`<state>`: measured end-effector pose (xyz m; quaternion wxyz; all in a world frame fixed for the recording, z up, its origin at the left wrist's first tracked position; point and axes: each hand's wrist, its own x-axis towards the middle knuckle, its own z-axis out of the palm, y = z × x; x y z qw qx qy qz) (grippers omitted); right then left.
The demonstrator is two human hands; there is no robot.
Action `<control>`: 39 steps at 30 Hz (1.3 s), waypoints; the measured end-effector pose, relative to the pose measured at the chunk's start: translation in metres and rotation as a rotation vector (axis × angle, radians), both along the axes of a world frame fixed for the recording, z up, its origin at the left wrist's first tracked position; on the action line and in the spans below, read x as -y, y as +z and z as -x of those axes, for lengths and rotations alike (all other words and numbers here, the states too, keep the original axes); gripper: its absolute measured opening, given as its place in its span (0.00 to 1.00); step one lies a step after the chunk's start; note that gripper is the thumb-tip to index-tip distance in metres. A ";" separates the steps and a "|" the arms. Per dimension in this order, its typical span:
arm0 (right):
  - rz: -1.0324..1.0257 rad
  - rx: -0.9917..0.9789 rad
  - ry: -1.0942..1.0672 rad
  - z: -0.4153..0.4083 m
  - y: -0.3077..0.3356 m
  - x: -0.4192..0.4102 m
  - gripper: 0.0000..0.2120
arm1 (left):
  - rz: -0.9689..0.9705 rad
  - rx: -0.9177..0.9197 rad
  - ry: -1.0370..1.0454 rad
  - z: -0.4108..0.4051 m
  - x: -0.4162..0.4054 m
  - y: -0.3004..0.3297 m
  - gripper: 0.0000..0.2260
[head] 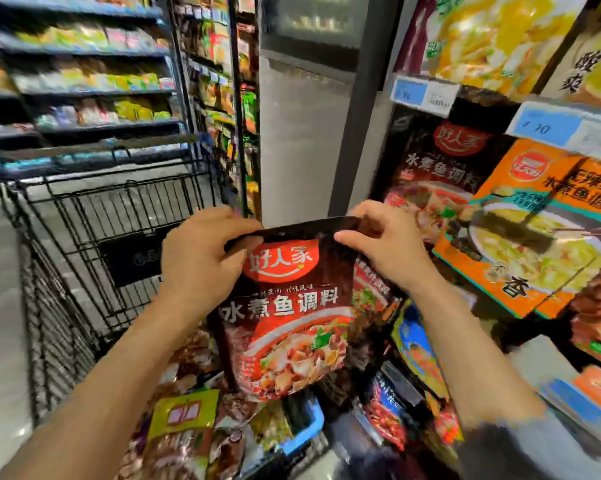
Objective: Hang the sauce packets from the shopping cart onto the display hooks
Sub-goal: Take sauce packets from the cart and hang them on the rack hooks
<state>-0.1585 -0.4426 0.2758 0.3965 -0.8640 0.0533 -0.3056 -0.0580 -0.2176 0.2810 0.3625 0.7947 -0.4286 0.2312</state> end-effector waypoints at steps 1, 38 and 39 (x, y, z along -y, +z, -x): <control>-0.001 -0.002 -0.011 -0.005 -0.004 -0.010 0.09 | -0.022 -0.017 -0.007 -0.005 -0.011 0.000 0.11; 0.020 0.282 -0.189 0.069 0.077 0.016 0.12 | 0.442 -0.698 -0.568 -0.006 0.047 -0.004 0.12; 0.011 0.281 -0.184 0.070 0.076 0.019 0.13 | 0.449 -0.667 -0.551 -0.006 0.050 -0.003 0.12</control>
